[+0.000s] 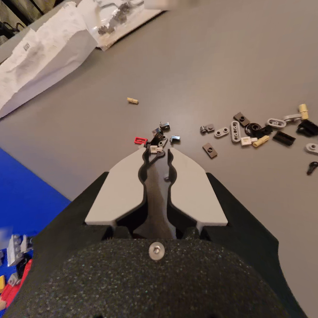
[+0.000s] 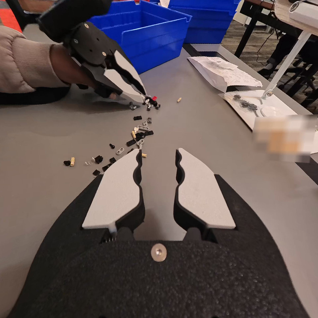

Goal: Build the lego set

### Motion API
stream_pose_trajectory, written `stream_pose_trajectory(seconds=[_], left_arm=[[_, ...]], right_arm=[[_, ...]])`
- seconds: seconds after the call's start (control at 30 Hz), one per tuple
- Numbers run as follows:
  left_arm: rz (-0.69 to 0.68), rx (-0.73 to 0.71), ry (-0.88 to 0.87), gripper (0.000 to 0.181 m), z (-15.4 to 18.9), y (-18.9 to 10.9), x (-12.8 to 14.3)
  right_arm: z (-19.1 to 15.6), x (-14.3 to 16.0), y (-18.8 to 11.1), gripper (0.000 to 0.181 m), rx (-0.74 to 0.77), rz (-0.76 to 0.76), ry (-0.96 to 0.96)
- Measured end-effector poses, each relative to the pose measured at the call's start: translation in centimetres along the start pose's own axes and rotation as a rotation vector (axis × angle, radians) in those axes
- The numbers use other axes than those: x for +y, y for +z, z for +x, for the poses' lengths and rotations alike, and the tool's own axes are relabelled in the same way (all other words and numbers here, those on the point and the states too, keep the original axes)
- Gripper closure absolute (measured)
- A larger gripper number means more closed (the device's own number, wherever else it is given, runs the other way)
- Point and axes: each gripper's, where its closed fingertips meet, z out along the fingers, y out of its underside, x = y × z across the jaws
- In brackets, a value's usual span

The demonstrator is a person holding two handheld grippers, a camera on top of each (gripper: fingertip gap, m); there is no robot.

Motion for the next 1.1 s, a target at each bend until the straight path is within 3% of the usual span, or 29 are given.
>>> stream_pose_trajectory(seconds=[0.23,0.4,0.57,0.7,0.93,0.97,1.0,1.1], left_arm=[[-0.068,0.133,-0.032,0.150,2.3,-3.3,2.2],[-0.136,0.075,-0.013,0.154,1.4,-3.5,3.9],[-0.117,0.077,-0.009,0.162,1.1,-2.8,3.5],[-0.093,0.139,-0.024,0.154,2.0,-1.7,2.4],[-0.089,0.012,-0.019,0.158,-0.3,-0.1,1.4],[-0.098,-0.026,-0.015,0.179,-0.9,0.1,1.5],[-0.098,-0.066,-0.002,0.181,-1.6,0.3,1.6],[-0.086,-0.105,-0.019,0.165,-2.0,0.6,1.3]], right_arm=[[0.0,0.1,0.0,0.144,-0.005,0.004,0.011],[-0.1,0.0,0.0,0.144,-0.003,0.001,-0.001],[-0.1,0.2,0.1,0.144,-0.008,-0.003,0.008],[-0.1,0.0,0.0,0.145,-0.005,0.001,0.004],[0.1,0.1,-0.1,0.144,-0.002,0.003,0.011],[0.1,0.2,0.0,0.144,-0.003,0.001,0.011],[0.1,0.2,0.0,0.144,-0.003,0.000,0.010],[0.0,0.1,0.0,0.145,-0.003,0.002,0.008]])
